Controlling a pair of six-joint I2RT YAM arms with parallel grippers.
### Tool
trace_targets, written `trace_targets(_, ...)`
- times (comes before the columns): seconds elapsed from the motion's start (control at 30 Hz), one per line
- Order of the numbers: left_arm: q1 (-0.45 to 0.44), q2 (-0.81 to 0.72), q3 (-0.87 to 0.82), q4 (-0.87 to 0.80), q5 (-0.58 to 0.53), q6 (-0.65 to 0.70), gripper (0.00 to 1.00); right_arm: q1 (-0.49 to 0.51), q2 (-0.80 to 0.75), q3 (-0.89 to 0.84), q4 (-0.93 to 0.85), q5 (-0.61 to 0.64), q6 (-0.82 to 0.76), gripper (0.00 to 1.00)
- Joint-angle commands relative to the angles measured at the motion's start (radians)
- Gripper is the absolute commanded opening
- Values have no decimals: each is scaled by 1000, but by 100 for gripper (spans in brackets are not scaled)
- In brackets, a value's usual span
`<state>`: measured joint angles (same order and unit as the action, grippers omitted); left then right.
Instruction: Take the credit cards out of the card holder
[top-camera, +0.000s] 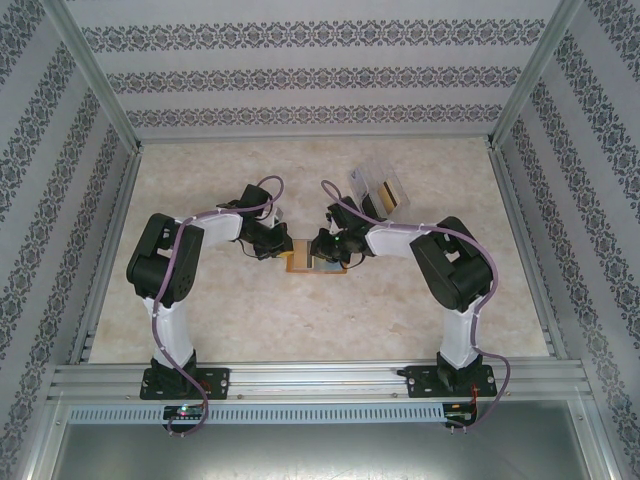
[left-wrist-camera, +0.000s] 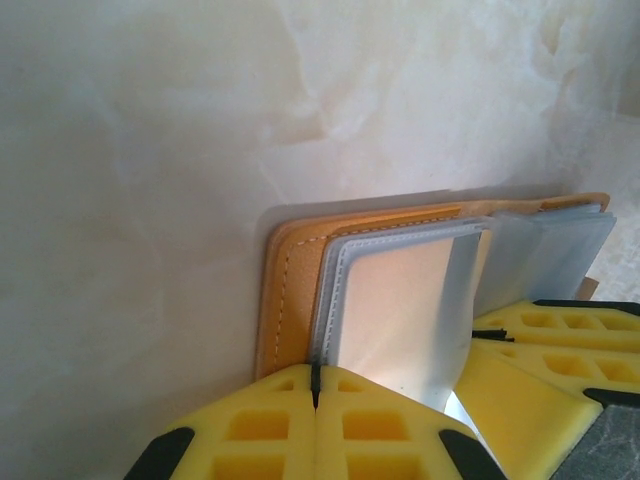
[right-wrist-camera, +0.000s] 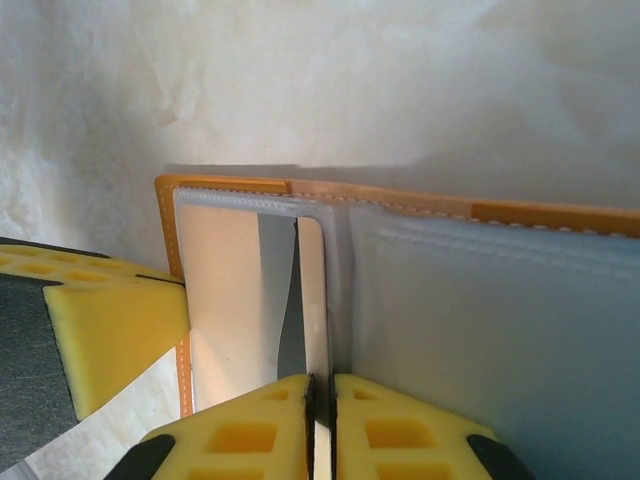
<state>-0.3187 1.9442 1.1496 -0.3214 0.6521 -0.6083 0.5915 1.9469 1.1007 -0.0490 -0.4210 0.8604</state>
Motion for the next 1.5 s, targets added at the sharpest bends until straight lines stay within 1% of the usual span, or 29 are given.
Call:
trace_targets(0.0,-25,45,-31,4,51,27,0,33,35,36,44,-39,-11,12)
trace_targets(0.1,-23,36,-19,-16,25,30,0,29,10,19,44,-28,-24,4)
trace_targets(0.2,-17,18,2,-48,-25,37,0,11,-42,-18,38,0,-40,0)
trace_targets(0.27,-9,5,11,-61,-55,39,1,-4,-74,-48,43,6,-44,0)
trace_targets(0.4,6,-3,21,-74,-68,45,1,-28,-114,-97,46,20,-48,0)
trace_targets(0.7,6,7,24,-76,-55,46,0,-29,-103,-116,86,2,-14,0)
trace_targets(0.77,7,7,27,-77,-53,47,0,-29,-96,-112,83,0,-9,8)
trace_targets(0.83,7,6,29,-77,-52,48,0,-28,-84,-104,84,-7,-4,19)
trace_targets(0.93,7,11,32,-77,-50,50,0,-22,-65,-89,83,-10,4,25)
trace_targets(1.23,7,21,22,-70,-40,48,0,-15,-21,-57,69,-17,13,27)
trace_targets(1.47,7,20,20,-70,-40,48,0,-19,-27,-62,97,-24,14,21)
